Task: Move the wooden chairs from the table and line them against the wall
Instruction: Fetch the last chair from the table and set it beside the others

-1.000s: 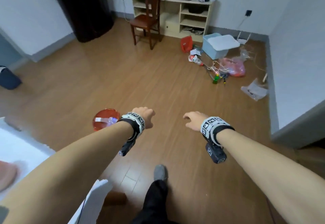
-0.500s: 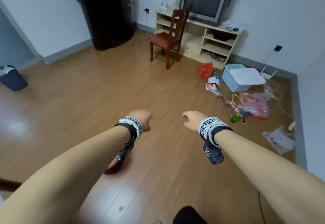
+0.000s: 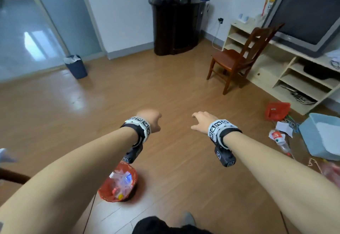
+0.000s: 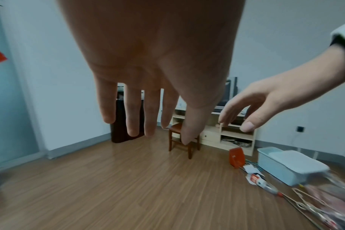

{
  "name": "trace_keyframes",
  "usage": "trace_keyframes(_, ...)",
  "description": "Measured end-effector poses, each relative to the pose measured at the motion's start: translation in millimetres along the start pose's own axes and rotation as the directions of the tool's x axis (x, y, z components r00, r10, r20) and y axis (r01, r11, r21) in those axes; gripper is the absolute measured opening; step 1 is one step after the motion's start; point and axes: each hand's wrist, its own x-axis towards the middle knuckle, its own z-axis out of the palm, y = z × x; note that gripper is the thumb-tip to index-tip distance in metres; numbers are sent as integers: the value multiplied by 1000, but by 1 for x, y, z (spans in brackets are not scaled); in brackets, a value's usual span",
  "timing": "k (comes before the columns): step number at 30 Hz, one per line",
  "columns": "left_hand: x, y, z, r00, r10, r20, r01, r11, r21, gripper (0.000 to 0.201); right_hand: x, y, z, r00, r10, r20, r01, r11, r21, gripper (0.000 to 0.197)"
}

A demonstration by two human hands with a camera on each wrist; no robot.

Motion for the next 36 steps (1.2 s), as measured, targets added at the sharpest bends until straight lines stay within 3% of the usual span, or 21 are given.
trace_keyframes(5, 50, -76, -16, 985, -174, 15, 174, 981, -88, 60, 120, -55, -38, 980, -192, 43, 194, 979, -64, 62)
trace_keyframes(12, 133, -241, -1, 904, -420, 77, 427, 887, -177, 59, 293, -187, -58, 902, -416, 114, 431, 883, -185, 62)
trace_keyframes(25, 242, -516, -19, 781, -593, 198, 625, 729, -280, 53, 553, -414, -129, 784, -574, 235, 620, 742, -254, 61)
trace_keyframes(31, 283, -633, -7, 672, -688, 273, 739, 603, -300, 56, 680, -525, -129, 668, -671, 322, 744, 611, -270, 62)
trace_keyframes(36, 291, -739, -23, 515, -798, 314, 851, 432, -297, 64, 774, -658, -146, 521, -757, 394, 853, 445, -272, 62)
